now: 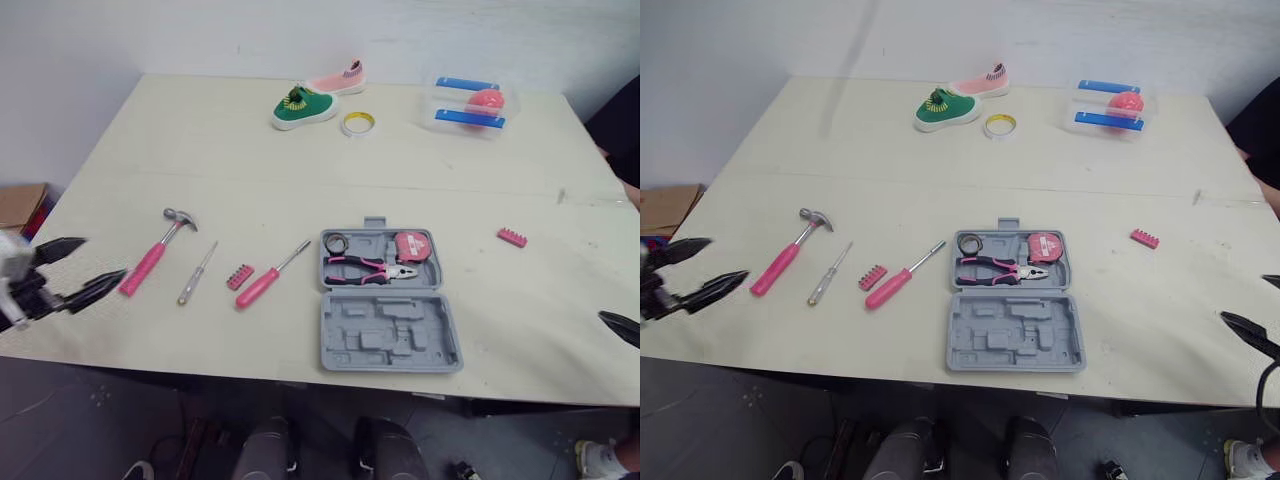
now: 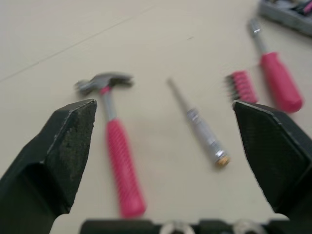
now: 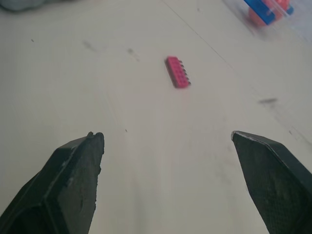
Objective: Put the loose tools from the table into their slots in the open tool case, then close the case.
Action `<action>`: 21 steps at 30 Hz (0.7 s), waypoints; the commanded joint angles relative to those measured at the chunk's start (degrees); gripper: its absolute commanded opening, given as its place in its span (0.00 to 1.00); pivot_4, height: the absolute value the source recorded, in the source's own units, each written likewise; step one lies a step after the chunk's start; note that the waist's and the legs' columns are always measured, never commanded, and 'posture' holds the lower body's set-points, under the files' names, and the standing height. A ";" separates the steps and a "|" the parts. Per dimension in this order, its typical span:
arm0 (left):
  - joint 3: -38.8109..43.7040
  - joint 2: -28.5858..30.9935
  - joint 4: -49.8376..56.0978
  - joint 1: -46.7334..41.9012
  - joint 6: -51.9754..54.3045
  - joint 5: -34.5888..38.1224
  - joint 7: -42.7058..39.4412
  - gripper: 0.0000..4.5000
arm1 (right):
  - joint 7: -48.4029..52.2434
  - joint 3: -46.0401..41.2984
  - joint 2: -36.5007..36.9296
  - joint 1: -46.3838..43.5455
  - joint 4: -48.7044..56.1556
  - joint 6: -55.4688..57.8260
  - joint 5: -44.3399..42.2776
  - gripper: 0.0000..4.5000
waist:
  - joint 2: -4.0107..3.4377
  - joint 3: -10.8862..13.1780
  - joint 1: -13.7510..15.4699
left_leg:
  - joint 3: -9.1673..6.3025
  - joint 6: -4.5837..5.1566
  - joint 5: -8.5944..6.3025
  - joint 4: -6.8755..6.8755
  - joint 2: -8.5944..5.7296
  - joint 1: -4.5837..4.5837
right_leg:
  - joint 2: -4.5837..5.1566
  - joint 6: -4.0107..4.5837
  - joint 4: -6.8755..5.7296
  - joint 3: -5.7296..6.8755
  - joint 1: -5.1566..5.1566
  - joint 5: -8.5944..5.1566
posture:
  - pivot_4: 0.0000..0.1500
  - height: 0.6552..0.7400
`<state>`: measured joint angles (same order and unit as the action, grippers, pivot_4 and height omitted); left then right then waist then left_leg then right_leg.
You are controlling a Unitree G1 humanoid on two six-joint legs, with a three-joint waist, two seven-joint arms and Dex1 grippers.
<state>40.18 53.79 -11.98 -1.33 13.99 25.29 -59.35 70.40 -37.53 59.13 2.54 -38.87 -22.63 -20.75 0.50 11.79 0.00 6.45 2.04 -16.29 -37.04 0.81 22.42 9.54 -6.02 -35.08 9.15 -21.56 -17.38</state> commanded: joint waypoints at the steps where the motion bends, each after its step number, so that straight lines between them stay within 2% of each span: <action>1: 7.36 5.67 -16.01 0.01 -9.77 -2.56 1.25 0.98 | -4.21 -2.91 3.14 -0.12 -9.76 -5.19 1.40 1.00 | 0.00 0.00 -0.30 | 0.01 -0.05 -0.04 0.03 0.00 0.00 | 0.02 0.00 0.04 -0.03 -0.03 0.00 | 1.00 1.00; 6: 8.16 10.02 -30.09 -1.48 -16.67 -3.06 1.46 0.98 | -4.14 -2.05 2.32 0.55 -15.40 -9.71 1.02 1.00 | -0.03 0.00 -0.78 | 0.09 -0.21 -0.12 0.12 0.05 -0.05 | 0.05 0.12 0.04 -0.15 -0.08 -0.08 | 1.00 1.00; 11: 6.63 9.43 -28.18 -1.13 -16.63 -1.66 -0.08 0.98 | 0.77 -1.16 -1.98 -0.95 -8.26 -3.34 -5.08 1.00 | -0.01 0.01 -1.53 | 0.06 -0.24 -0.14 0.14 0.11 -0.06 | 0.04 0.13 0.04 -0.30 -0.04 -0.09 | 1.00 1.00; 16: 3.49 3.74 -9.92 3.00 -6.63 1.29 1.97 0.98 | 2.08 1.91 -9.08 -3.05 11.06 6.68 -12.85 1.00 | -0.12 0.04 -1.97 | 0.06 -0.16 -0.20 0.14 0.16 -0.15 | 0.03 0.13 -0.07 -0.52 -0.03 -0.07 | 1.00 1.00; 21: -1.16 -1.22 11.47 6.44 8.19 5.40 8.41 0.98 | 2.45 8.84 -14.26 -4.25 32.13 15.73 -19.76 1.00 | -0.14 0.06 -1.49 | 0.08 -0.32 -0.15 0.18 0.18 -0.14 | -0.01 0.20 -0.15 -0.58 -0.11 -0.12 | 1.00 1.00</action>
<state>39.02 52.03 -5.92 4.61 18.54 29.01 -52.98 72.66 -28.83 44.98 -1.16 -12.36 -8.79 -37.19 0.36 11.85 -1.49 6.53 1.65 -16.40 -36.88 1.00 22.29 9.50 -5.82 -35.24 8.58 -21.66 -17.50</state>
